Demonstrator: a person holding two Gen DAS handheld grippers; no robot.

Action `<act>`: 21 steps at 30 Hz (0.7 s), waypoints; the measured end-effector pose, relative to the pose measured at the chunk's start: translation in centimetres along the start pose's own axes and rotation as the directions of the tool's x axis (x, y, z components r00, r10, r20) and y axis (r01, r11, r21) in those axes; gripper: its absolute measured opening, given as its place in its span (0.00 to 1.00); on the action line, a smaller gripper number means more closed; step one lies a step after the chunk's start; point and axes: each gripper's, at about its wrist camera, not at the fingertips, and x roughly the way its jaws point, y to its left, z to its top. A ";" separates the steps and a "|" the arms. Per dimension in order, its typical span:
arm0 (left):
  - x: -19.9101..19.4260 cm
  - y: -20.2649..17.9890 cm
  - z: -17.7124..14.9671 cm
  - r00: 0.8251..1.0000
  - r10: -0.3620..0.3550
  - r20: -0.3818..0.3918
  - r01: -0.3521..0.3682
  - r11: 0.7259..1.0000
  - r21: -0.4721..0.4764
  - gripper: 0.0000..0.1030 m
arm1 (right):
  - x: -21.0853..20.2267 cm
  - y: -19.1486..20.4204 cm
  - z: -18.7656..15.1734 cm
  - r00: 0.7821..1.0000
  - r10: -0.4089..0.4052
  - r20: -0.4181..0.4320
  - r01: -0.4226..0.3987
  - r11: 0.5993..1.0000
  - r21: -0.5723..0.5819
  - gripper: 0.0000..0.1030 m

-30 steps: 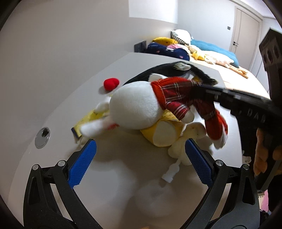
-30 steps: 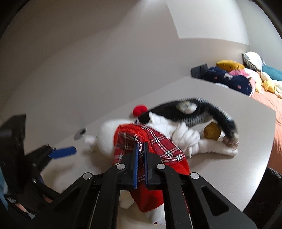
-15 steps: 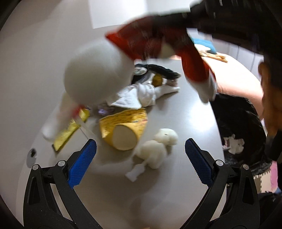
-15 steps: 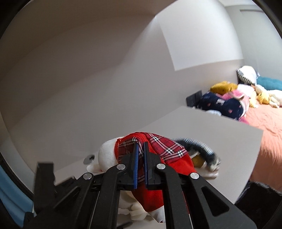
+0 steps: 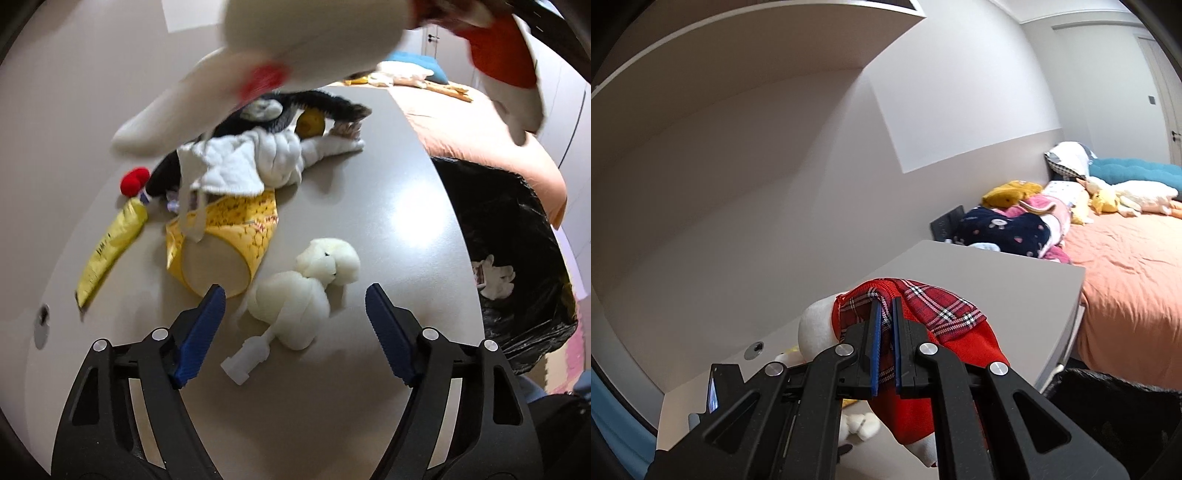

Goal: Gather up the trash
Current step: 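Grasp the plush rabbit's red outfit with the right tool while the left tool grasps the white toy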

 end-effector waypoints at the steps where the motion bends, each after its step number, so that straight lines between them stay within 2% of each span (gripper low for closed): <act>1: 0.2 0.0 0.0 1.000 -0.008 -0.007 0.008 1.000 -0.003 0.72 | -0.1 -0.4 -0.1 1.000 -0.006 0.002 0.006 1.000 0.008 0.06; 10: 2.4 -1.0 0.6 0.999 -0.014 -0.043 0.014 1.000 0.007 0.72 | -2.5 -3.2 -0.6 0.998 -0.055 0.030 0.053 0.997 0.058 0.06; 11: 2.5 -1.2 0.7 0.999 -0.013 -0.041 0.013 1.000 0.009 0.70 | -2.7 -3.5 -0.6 0.998 -0.059 0.031 0.057 0.997 0.061 0.06; 12: 2.5 -1.3 0.8 0.999 -0.008 -0.037 0.008 1.000 0.010 0.64 | -2.9 -3.7 -0.7 0.997 -0.065 0.033 0.062 0.996 0.063 0.06; 19: 2.4 -1.5 0.8 1.000 0.016 -0.017 -0.016 1.000 -0.007 0.50 | -4.3 -4.8 -1.0 0.995 -0.085 0.042 0.082 0.993 0.081 0.06; 21: 2.2 -1.4 1.0 1.000 0.019 -0.006 -0.019 1.000 -0.023 0.41 | -4.6 -4.9 -1.2 0.995 -0.089 0.044 0.085 0.993 0.083 0.06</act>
